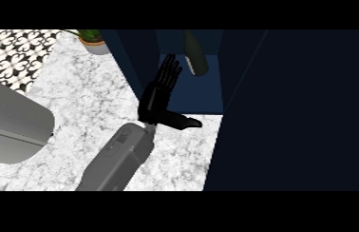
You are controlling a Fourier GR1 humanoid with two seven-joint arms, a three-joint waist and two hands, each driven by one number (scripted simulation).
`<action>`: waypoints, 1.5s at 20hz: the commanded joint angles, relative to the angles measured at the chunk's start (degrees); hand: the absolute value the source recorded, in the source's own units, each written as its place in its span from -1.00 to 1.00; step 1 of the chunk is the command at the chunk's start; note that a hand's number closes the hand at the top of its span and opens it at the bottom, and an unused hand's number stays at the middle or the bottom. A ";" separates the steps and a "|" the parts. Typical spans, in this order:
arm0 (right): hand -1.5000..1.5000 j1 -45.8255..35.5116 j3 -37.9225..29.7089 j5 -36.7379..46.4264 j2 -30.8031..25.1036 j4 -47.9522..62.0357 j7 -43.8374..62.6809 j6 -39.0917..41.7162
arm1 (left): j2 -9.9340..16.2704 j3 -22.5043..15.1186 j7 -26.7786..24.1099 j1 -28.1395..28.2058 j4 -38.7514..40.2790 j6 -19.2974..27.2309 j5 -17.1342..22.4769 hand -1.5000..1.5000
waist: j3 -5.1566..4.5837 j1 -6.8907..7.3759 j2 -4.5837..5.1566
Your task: Pick up the wine, place it into the cabinet and close the cabinet
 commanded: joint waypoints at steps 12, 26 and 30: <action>-1.00 -2.77 0.28 -0.33 -5.16 -11.36 8.59 1.85 | 8.62 -4.13 2.12 27.13 -28.07 -2.38 0.88 -1.00 | -0.07 -0.19 0.85; 1.00 -2.18 13.23 -1.84 -10.56 -9.11 0.93 17.27 | 21.32 6.65 0.70 34.19 -36.34 -9.38 4.73 -1.00 | -0.03 -0.28 0.64; 1.00 -3.96 14.09 -0.94 -9.13 -10.17 3.64 17.26 | 22.35 8.90 -0.41 35.48 -33.74 -12.25 5.51 -1.00 | -0.09 -0.69 0.90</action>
